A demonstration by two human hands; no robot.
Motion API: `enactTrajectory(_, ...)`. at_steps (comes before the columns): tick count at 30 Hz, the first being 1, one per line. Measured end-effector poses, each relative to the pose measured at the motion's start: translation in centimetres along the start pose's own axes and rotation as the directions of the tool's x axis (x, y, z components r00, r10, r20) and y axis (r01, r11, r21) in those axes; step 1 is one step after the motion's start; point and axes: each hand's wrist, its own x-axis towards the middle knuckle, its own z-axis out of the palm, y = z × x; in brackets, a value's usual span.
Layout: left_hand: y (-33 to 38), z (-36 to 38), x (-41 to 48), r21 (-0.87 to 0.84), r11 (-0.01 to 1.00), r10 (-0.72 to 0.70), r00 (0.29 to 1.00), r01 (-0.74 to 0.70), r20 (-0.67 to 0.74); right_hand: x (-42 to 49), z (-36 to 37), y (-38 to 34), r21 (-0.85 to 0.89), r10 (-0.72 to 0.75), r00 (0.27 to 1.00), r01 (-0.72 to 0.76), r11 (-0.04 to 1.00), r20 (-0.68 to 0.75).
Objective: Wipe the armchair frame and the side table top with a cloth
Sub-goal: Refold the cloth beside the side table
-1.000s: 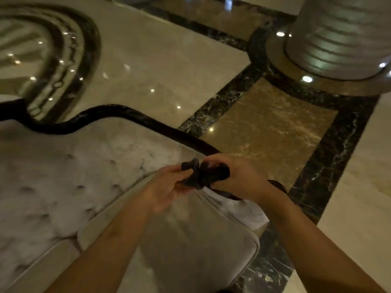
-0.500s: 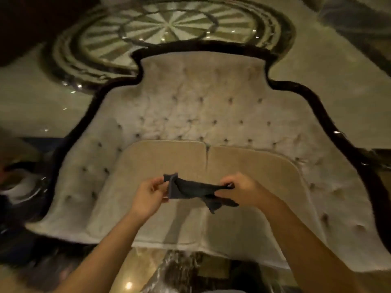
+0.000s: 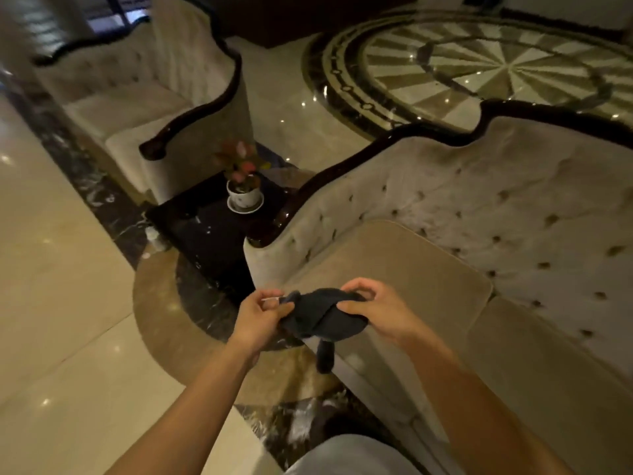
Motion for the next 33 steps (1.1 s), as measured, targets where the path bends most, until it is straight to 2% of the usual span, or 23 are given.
enactTrajectory(1,-0.5,-1.3,0.9,0.038,0.999,-0.009,0.998,0.011,-0.058,1.1,0.7,-0.2,-0.014,0.007,1.000,-0.007,1.000,0.021)
enactTrajectory(3,-1.0,-4.0,2.5,0.222,0.975,0.029,0.988,0.005,-0.151,3.7,1.8,-0.6,-0.086,0.008,0.999,-0.004,0.996,0.045)
enactTrajectory(5,-0.8,-6.1,3.8,0.443,0.897,0.104,0.973,-0.001,-0.208,5.8,2.7,-0.8,-0.158,0.010,0.998,0.000,0.988,0.066)
enactTrajectory(8,0.9,-9.4,6.5,0.545,0.839,0.179,0.942,0.004,-0.282,10.5,4.5,-1.0,-0.269,0.079,0.986,-0.037,0.962,0.148)
enactTrajectory(11,3.2,-11.9,8.7,0.357,0.933,0.170,0.923,-0.039,-0.345,14.7,5.8,-1.3,-0.429,0.144,0.970,-0.049,0.902,0.194)
enactTrajectory(14,5.9,-14.3,10.9,0.111,0.987,0.144,0.944,-0.115,-0.297,19.4,7.2,-2.5,-0.358,0.160,0.961,-0.071,0.931,0.226)
enactTrajectory(16,7.8,-15.6,12.9,-0.080,0.982,0.144,0.952,-0.171,-0.269,22.2,8.6,-3.8,-0.208,0.166,0.944,-0.108,0.972,0.284)
enactTrajectory(18,8.7,-16.8,14.2,-0.290,0.938,0.114,0.960,-0.189,-0.257,24.0,10.1,-5.3,0.031,0.196,0.930,-0.216,0.976,0.310)
enactTrajectory(21,9.7,-20.2,17.3,-0.466,0.865,0.081,0.967,-0.188,-0.240,27.8,13.0,-6.9,0.374,0.221,0.911,-0.351,0.859,0.348)
enactTrajectory(24,9.8,-24.3,20.5,-0.582,0.796,0.087,0.983,-0.166,-0.161,30.6,16.0,-8.9,0.474,0.269,0.891,-0.428,0.770,0.367)
enactTrajectory(26,10.1,-27.4,22.9,-0.650,0.747,0.103,0.990,-0.142,-0.099,32.3,18.6,-10.0,0.519,0.317,0.893,-0.445,0.730,0.320)
enactTrajectory(30,10.3,-33.1,27.7,-0.694,0.716,0.099,0.995,-0.075,-0.005,34.9,23.7,-11.2,0.735,0.473,0.844,-0.485,0.474,0.252)
enactTrajectory(33,11.1,-37.4,30.5,-0.689,0.723,0.062,0.987,0.056,0.145,35.0,27.8,-11.2,0.731,0.520,0.821,-0.502,0.461,0.236)
